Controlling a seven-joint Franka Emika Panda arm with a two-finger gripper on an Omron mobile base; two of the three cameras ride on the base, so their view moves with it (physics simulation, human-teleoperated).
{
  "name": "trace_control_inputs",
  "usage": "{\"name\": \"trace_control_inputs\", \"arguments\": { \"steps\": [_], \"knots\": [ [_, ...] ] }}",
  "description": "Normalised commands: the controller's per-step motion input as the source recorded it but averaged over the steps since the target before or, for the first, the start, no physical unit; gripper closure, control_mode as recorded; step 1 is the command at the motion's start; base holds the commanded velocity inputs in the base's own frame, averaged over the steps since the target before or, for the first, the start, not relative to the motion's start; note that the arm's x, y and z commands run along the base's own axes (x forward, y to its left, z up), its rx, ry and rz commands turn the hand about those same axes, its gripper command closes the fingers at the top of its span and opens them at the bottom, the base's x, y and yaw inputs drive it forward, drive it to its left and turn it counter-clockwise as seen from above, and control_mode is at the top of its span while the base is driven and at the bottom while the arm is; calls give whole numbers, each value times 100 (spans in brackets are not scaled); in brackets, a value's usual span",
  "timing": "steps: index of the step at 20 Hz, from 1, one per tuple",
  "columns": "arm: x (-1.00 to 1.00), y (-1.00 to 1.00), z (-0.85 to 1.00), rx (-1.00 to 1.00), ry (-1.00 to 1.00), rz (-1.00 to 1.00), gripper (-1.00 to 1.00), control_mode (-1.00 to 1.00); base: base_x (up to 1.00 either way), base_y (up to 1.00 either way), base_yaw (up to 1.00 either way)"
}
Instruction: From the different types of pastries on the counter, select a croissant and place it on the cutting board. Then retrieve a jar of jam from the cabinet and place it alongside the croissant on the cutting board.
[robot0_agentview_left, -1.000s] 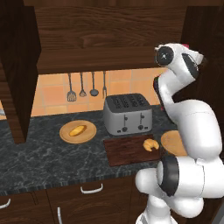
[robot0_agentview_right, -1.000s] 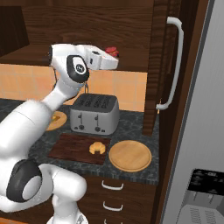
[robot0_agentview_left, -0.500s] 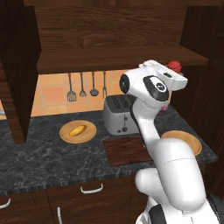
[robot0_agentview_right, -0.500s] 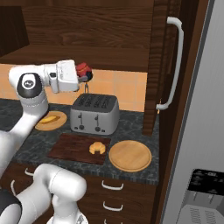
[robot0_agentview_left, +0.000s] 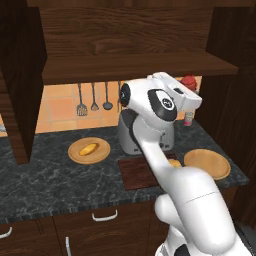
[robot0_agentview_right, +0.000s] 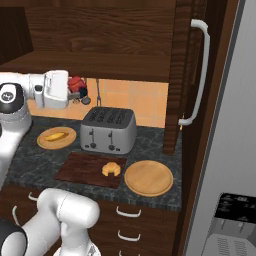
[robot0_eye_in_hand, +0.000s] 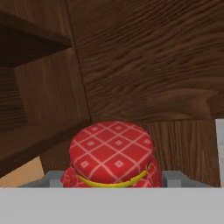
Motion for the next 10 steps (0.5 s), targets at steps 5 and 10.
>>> {"name": "trace_control_inputs", "arguments": {
  "steps": [5, 10],
  "knots": [
    [-58, 49, -20, 52, 21, 0, 100, -100, 0, 0, 0],
    [-49, 29, -96, 22, 17, 0, 100, -100, 0, 0, 0]
  ]
}}
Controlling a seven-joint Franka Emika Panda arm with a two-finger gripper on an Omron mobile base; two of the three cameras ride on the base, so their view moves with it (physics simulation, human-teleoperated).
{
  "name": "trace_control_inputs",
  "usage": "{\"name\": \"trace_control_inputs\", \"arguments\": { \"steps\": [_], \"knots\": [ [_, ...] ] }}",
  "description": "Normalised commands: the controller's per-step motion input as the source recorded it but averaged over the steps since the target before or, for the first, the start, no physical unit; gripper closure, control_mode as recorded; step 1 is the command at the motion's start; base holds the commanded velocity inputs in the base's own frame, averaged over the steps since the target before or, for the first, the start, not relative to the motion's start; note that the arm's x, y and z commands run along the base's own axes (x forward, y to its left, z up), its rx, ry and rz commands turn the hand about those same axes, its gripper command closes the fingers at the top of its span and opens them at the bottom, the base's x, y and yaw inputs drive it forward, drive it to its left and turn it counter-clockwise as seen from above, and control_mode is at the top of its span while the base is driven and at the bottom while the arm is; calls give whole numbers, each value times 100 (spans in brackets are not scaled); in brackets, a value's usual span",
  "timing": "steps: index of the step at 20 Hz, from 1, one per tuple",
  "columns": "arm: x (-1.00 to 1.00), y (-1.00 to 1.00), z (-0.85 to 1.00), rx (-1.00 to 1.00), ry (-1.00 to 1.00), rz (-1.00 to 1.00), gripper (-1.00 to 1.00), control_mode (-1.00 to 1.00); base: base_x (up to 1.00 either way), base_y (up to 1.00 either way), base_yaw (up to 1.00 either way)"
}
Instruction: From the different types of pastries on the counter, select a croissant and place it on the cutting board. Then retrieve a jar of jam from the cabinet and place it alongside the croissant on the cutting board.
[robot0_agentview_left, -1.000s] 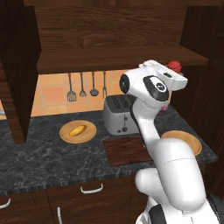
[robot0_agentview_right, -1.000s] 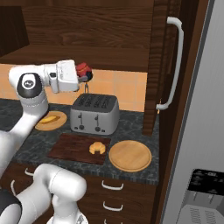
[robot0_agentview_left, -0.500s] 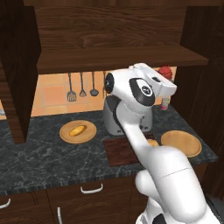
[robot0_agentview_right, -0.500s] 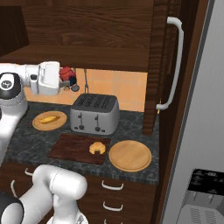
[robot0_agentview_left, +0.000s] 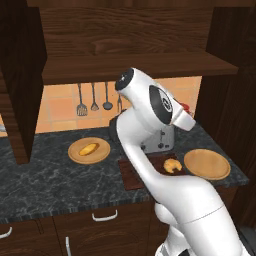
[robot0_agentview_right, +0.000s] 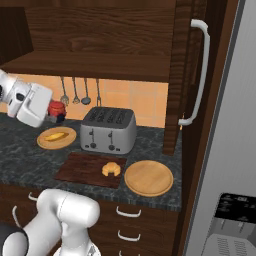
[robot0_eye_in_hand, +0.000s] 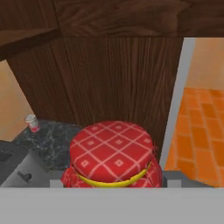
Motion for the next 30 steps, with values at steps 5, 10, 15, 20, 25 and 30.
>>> {"name": "trace_control_inputs", "arguments": {
  "steps": [5, 10, 15, 20, 25, 30],
  "knots": [
    [-3, 0, -100, -25, -4, 0, 100, -100, 0, 0, 0],
    [-2, 0, -100, -21, -10, 0, 100, -100, 0, 0, 0],
    [-8, 0, -100, -15, 0, 0, 100, -100, 0, 0, 0],
    [27, 4, -54, -5, -1, 0, 100, -100, 0, 0, 0],
    [63, 0, -3, 17, 5, 3, 100, -100, 0, 0, 0],
    [42, 3, -40, 30, 15, 8, 100, -100, 0, 0, 0]
  ]
}}
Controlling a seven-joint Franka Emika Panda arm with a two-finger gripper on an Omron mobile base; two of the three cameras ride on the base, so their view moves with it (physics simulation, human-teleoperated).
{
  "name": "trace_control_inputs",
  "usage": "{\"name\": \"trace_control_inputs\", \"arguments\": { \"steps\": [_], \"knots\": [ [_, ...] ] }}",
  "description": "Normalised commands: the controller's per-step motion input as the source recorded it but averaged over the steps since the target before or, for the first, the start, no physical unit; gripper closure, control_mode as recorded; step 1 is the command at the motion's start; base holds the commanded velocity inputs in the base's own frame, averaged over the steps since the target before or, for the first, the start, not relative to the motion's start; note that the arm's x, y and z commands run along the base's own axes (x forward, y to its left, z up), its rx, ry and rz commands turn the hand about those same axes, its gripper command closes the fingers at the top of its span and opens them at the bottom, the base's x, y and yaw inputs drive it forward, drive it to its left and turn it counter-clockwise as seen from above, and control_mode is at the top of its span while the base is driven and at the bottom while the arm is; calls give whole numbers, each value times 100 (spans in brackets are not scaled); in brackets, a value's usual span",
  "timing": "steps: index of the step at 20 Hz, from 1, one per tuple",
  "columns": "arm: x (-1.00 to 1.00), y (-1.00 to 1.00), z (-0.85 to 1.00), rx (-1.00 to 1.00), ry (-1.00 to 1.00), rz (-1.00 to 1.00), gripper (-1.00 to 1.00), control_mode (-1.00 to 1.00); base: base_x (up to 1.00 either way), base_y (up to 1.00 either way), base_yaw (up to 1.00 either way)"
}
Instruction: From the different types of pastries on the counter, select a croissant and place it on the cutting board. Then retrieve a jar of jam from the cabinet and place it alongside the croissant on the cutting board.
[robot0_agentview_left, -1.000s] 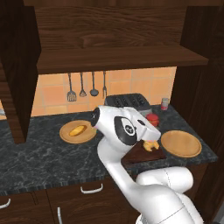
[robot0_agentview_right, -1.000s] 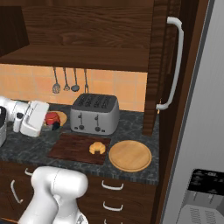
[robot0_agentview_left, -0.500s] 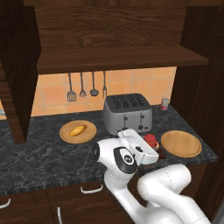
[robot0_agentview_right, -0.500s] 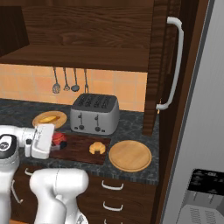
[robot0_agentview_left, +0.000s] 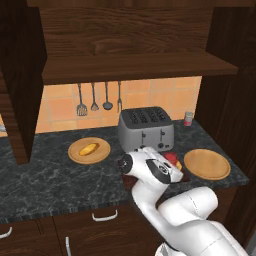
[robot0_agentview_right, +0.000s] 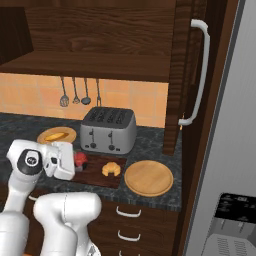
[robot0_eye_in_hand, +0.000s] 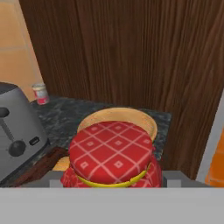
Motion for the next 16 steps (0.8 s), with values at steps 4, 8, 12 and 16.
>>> {"name": "trace_control_inputs", "arguments": {
  "steps": [4, 8, 12, 16],
  "knots": [
    [39, 24, -60, 20, 13, 5, 100, -100, 0, 0, 0],
    [50, 23, -39, 5, 1, 4, 100, -100, 0, 0, 0],
    [36, 5, -25, 0, -2, 0, 100, -100, 0, 0, 0],
    [4, 0, -58, -4, -5, 0, 100, -100, 0, 0, 0]
  ]
}}
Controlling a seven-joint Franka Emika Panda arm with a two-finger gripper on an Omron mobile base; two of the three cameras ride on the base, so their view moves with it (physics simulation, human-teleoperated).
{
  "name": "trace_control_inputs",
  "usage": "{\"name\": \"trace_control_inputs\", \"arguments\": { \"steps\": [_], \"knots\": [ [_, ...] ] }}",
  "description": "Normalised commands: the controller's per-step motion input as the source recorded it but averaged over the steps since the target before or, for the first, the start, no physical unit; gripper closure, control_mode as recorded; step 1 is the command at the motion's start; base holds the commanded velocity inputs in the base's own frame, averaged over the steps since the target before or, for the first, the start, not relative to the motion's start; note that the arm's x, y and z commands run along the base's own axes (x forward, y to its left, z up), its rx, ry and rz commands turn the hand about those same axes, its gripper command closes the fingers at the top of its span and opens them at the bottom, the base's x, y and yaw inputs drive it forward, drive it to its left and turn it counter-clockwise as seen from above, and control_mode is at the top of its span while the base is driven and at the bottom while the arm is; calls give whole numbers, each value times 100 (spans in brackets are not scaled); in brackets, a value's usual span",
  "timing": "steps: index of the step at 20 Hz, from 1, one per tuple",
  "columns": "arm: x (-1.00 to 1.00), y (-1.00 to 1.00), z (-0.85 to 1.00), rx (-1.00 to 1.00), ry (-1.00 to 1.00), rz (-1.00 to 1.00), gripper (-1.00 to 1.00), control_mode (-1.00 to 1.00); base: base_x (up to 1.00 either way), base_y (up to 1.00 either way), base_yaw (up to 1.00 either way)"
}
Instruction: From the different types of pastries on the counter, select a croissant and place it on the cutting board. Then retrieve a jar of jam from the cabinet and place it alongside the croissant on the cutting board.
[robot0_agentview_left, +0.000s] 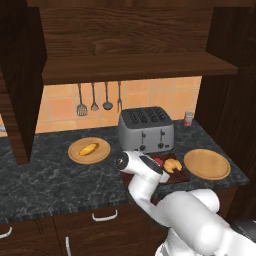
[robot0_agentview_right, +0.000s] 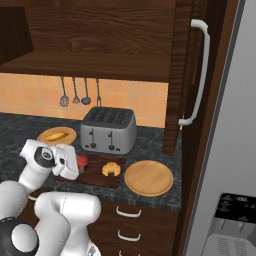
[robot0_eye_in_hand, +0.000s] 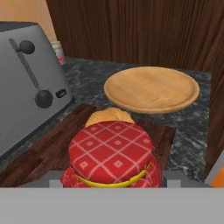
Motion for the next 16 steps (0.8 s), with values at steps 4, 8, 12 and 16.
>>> {"name": "trace_control_inputs", "arguments": {
  "steps": [4, 8, 12, 16],
  "knots": [
    [9, 0, -64, -9, -5, 0, 100, -100, 0, 0, 0],
    [18, 0, -45, -5, -7, 0, 100, -100, 0, 0, 0],
    [31, -5, -19, 0, -5, -1, 100, -100, 0, 0, 0],
    [35, -13, -3, 0, -4, -3, 100, -100, 0, 0, 0]
  ]
}}
